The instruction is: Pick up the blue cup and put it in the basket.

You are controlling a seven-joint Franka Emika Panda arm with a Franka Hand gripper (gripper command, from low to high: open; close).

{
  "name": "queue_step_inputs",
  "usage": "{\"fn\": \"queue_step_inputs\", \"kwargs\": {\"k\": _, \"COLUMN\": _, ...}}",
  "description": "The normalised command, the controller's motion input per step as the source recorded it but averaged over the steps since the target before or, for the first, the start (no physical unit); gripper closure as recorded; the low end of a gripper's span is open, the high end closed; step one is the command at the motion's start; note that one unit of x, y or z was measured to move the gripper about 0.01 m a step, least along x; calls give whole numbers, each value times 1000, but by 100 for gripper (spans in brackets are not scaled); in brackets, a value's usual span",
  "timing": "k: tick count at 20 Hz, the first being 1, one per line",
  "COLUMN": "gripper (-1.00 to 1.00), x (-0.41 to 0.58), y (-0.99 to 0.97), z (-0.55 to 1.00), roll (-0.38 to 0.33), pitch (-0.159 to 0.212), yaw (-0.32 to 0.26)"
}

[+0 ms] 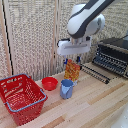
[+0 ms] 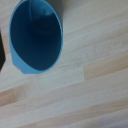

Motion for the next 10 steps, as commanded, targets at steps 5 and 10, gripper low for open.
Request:
{"fn": "queue_step_inputs", "kwargs": {"k": 5, "gripper": -100, "x": -157, "y": -115, "z": -509, "roll": -102, "pitch": 30, "yaw": -2}}
{"fn": "queue_step_inputs", "kwargs": {"k": 10, "gripper": -100, "x": -370, "y": -183, "z": -257, "roll": -67, "pitch": 60, "yaw": -29}}
